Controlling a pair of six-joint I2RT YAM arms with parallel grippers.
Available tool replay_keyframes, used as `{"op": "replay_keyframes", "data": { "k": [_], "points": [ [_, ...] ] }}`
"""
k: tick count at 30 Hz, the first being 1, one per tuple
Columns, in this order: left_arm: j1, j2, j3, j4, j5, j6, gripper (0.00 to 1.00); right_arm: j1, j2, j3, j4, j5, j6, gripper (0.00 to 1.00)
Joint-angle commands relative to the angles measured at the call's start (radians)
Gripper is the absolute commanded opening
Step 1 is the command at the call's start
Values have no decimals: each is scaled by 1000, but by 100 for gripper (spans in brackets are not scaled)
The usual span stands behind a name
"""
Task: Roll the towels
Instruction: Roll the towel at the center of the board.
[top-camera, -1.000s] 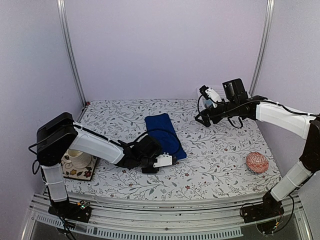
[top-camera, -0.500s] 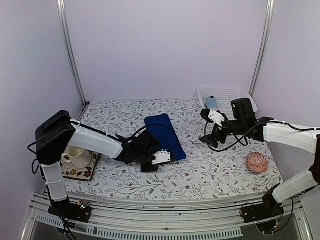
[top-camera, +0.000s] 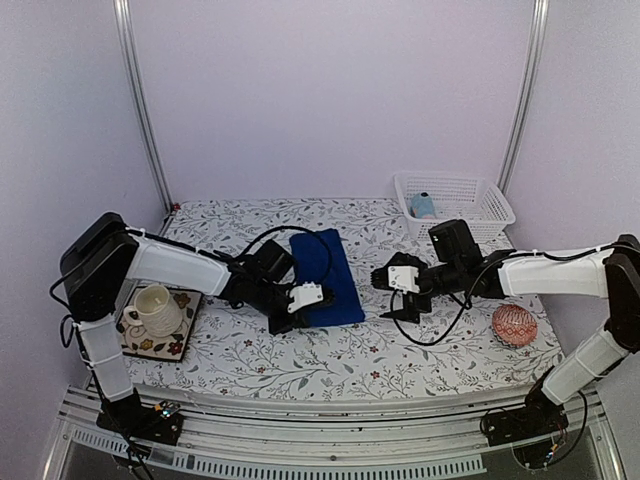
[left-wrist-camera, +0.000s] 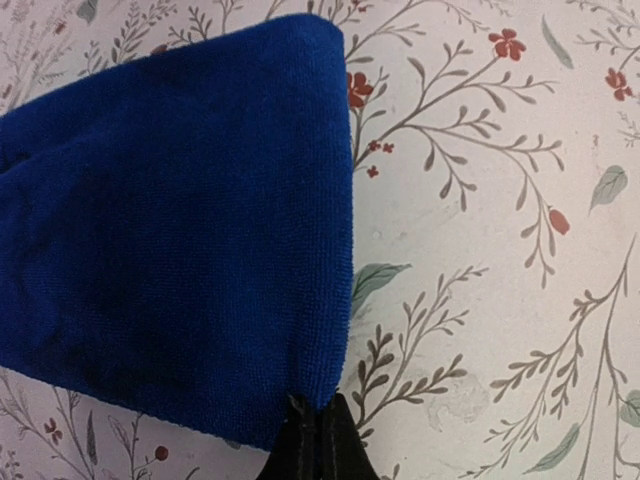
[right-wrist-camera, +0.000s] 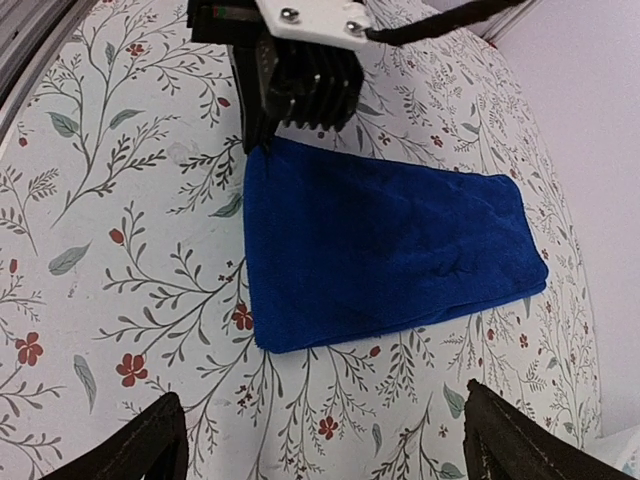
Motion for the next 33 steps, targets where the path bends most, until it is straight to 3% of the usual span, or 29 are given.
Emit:
{"op": "replay_keyframes", "data": {
  "k": [1, 10, 16, 24, 33],
  "points": [
    [51, -42, 10, -58, 134, -34, 0, 40, 44, 16, 29, -31, -43, 94],
    [126, -39, 36, -85, 277, -73, 0, 117, 172, 50, 69, -1, -24, 90],
    [145, -39, 28, -72, 308, -81, 0, 167, 261, 47, 186, 162, -8, 85],
    [163, -50, 11, -62, 338, -81, 0, 181, 368, 81, 298, 295, 42, 71],
    [168, -68, -12, -42, 342, -83, 0, 181, 417, 104, 320, 306, 76, 53]
  ]
}}
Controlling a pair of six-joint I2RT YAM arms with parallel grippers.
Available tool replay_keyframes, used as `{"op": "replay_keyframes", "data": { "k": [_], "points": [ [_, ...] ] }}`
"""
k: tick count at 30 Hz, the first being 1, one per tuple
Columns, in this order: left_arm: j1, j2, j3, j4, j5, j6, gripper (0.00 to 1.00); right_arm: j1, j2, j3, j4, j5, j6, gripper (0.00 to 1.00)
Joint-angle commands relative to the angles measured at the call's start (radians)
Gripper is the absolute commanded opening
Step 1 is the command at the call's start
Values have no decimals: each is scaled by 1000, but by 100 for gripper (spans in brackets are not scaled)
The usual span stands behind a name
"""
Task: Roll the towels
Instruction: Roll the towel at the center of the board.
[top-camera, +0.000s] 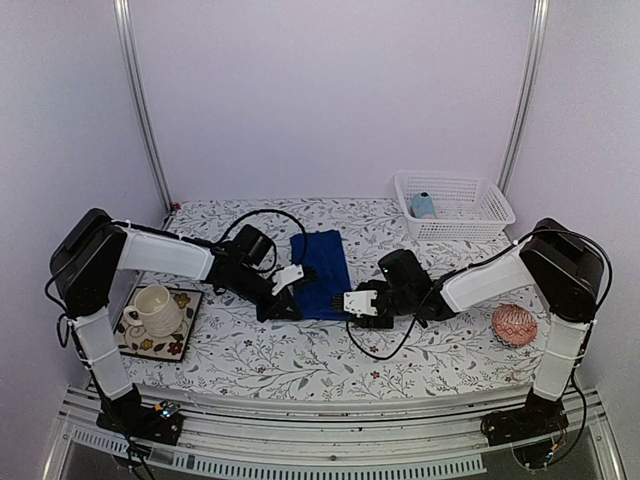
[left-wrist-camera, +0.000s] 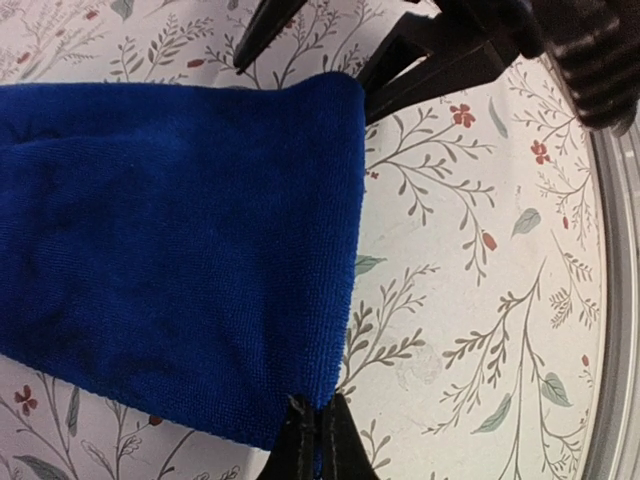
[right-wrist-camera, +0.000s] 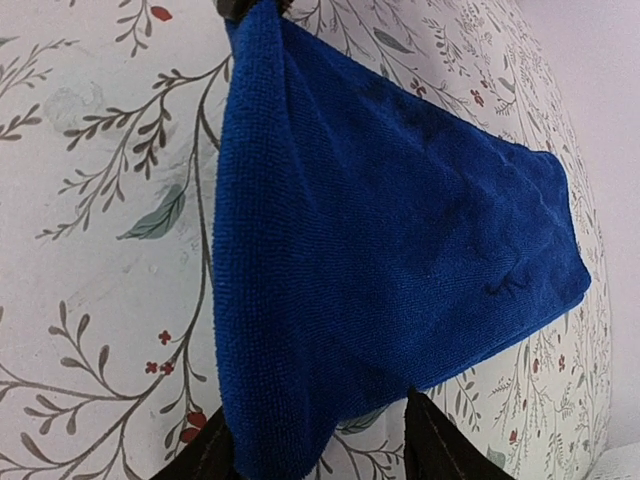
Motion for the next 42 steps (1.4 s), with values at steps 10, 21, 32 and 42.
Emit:
{"op": "replay_keyframes", "data": {
  "k": [10, 21, 32, 42],
  "points": [
    [21, -35, -17, 12, 27, -7, 0, 6, 11, 11, 7, -33, 37, 4],
    [17, -119, -96, 72, -95, -47, 9, -3, -53, 55, -183, -141, 53, 2],
    [-24, -142, -135, 77, -122, -32, 48, -21, -63, 106, -285, -224, 75, 2],
    [-92, -207, -202, 113, -218, 42, 59, -72, -45, 153, -367, -296, 101, 2]
  ]
}}
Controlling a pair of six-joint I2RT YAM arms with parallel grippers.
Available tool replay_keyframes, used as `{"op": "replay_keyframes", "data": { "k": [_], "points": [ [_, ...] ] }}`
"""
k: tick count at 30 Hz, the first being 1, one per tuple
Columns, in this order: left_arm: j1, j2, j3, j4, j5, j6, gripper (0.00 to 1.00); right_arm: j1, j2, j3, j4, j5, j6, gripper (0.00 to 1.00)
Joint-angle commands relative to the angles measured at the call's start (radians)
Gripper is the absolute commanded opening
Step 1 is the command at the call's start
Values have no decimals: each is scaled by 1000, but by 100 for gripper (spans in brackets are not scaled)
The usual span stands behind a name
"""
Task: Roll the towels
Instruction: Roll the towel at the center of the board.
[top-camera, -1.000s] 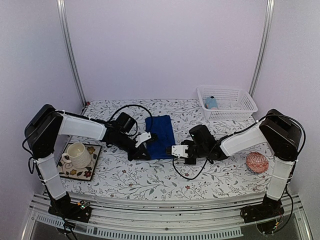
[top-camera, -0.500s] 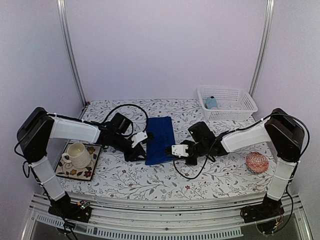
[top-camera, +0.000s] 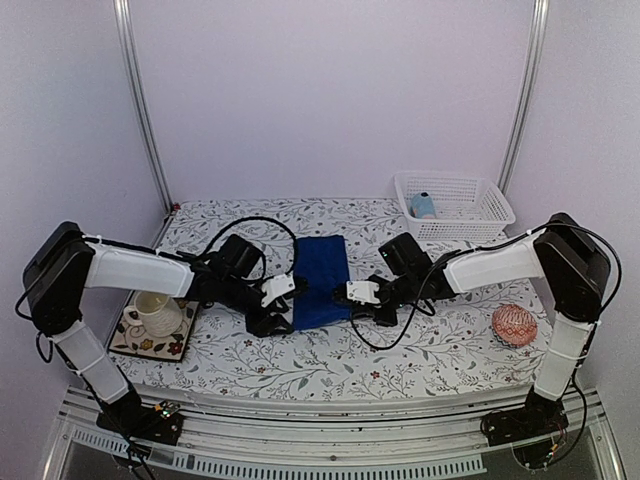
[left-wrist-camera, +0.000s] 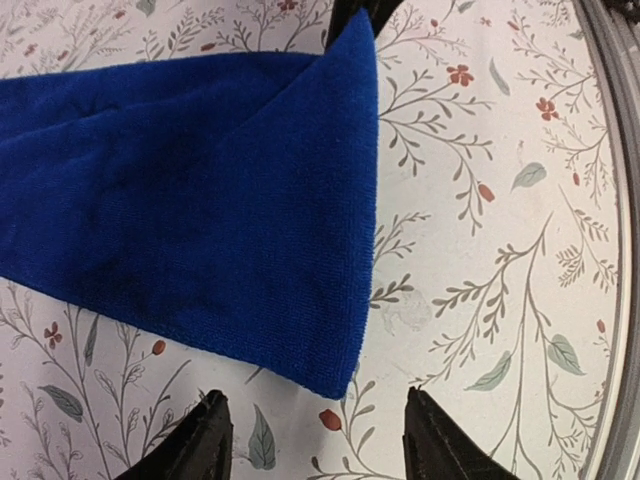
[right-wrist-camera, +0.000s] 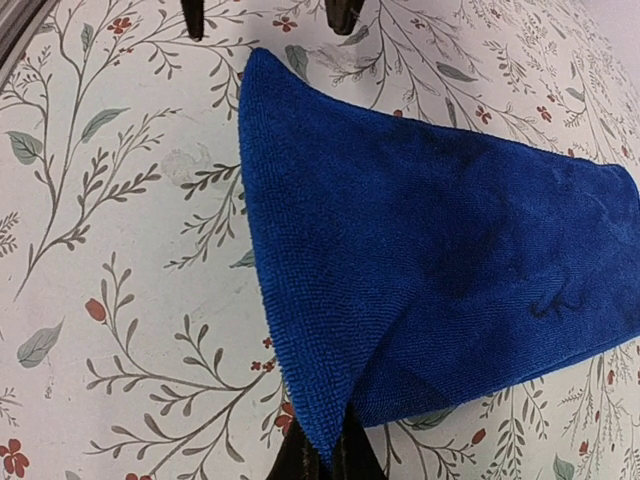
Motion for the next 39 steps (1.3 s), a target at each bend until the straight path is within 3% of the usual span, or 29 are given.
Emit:
{"op": "replay_keyframes", "data": {
  "k": [1, 18, 29, 37, 39],
  "points": [
    [-44, -24, -28, 40, -65, 49, 59, -25, -12, 31, -53, -52, 14, 2],
    [-99, 83, 4, 121, -235, 84, 58, -26, 12, 24, -39, -53, 21, 2],
    [-110, 91, 16, 140, -181, 123, 53, -29, 33, 33, -38, -57, 27, 2],
    [-121, 118, 30, 129, -155, 116, 41, -30, 35, 30, -32, -64, 32, 2],
    [-120, 124, 36, 121, -145, 118, 32, -30, 34, 29, -32, -65, 34, 2]
  ]
}}
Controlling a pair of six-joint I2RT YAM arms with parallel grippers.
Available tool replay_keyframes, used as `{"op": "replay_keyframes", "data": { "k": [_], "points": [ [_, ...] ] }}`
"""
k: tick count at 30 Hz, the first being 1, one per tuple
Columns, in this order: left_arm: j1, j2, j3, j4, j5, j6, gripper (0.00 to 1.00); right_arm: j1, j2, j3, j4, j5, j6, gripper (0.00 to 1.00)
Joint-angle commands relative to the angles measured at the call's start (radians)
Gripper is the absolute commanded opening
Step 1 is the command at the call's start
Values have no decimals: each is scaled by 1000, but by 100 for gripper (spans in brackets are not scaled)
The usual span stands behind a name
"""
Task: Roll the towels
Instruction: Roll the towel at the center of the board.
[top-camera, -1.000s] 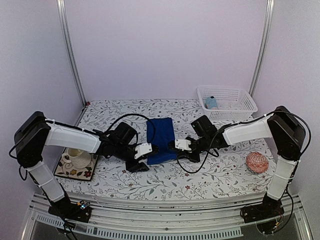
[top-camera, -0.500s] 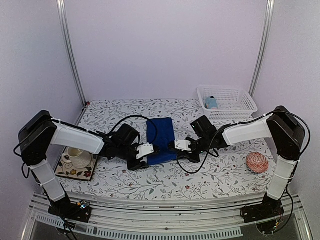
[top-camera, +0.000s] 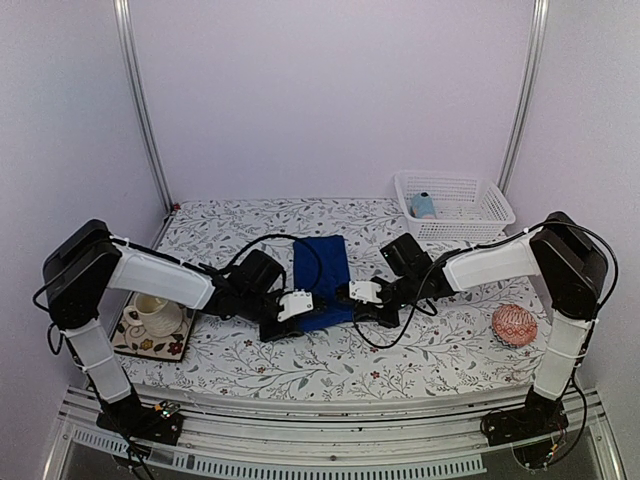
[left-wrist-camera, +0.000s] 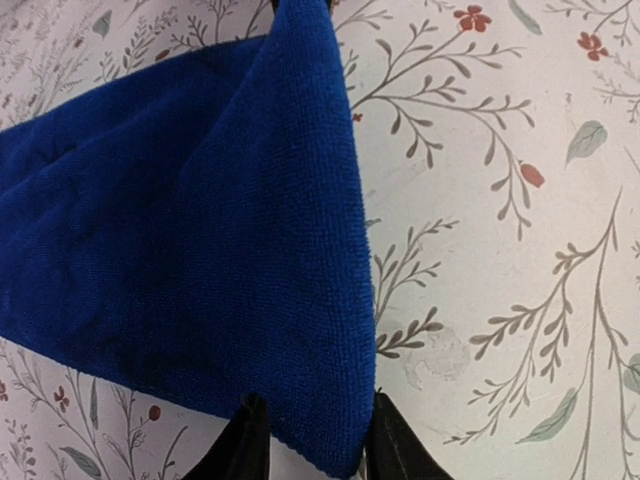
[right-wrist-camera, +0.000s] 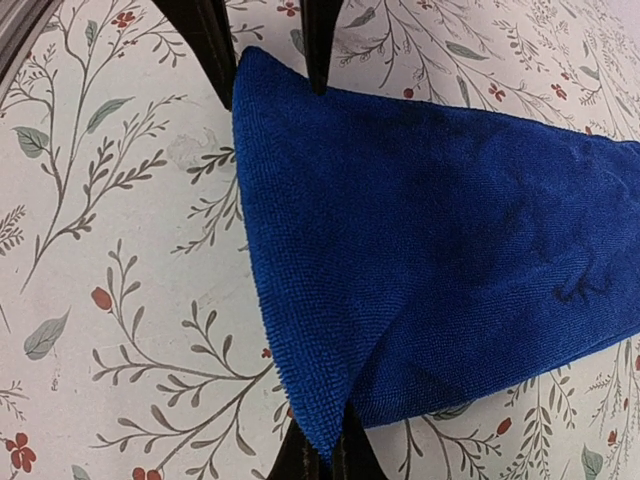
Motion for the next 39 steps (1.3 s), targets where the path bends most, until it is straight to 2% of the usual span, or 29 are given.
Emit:
{"op": "replay_keyframes", "data": {
  "k": [1, 2, 5, 11, 15, 27, 32, 39],
  "points": [
    [-13, 23, 35, -3, 35, 7, 25, -6, 14, 18, 4, -26, 12, 2],
    [-12, 27, 40, -19, 34, 7, 15, -5, 12, 16, 1, -25, 9, 2],
    [-13, 27, 56, -59, 17, 8, 0, -5, 1, 13, -20, -10, -15, 2],
    [7, 3, 67, -132, 28, 15, 0, -12, -31, 8, -83, 18, -109, 3],
    [42, -4, 89, -183, 90, 11, 0, -16, -20, 30, -120, -19, -119, 3],
    [121, 77, 214, -256, 217, -26, 0, -40, 45, 96, -170, -105, -56, 5],
    [135, 90, 226, -264, 231, -33, 0, -46, 87, 129, -173, -120, -23, 8],
    [137, 87, 212, -264, 241, -34, 0, -48, 125, 158, -191, -112, 41, 4]
  ]
}}
